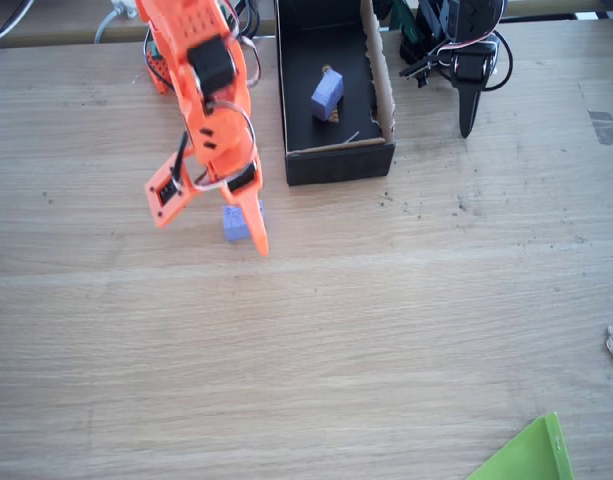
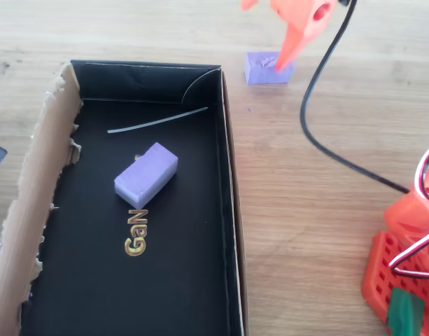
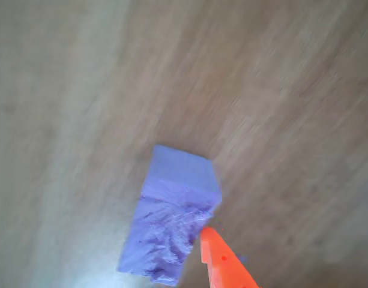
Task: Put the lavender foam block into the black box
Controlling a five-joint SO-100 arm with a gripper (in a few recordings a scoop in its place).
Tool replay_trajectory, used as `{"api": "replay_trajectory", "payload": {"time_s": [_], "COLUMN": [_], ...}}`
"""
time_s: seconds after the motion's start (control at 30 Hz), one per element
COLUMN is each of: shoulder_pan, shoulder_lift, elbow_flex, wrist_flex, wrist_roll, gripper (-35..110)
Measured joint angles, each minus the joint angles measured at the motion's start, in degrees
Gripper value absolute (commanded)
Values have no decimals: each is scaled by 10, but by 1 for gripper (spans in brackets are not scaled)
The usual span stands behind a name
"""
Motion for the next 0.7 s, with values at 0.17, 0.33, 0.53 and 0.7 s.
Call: {"api": "replay_trajectory", "payload": {"time_s": [0.17,0.33,0.53,0.7], "shoulder_pan": [-1,-1,12,7], "shoulder_lift": [-11,-22,-22,-21], "elbow_flex": [0,0,1,0], "wrist_flex": [-11,-33,-46,-47], "wrist_roll": [-3,0,-2,3], "gripper": [44,26,0,0]}}
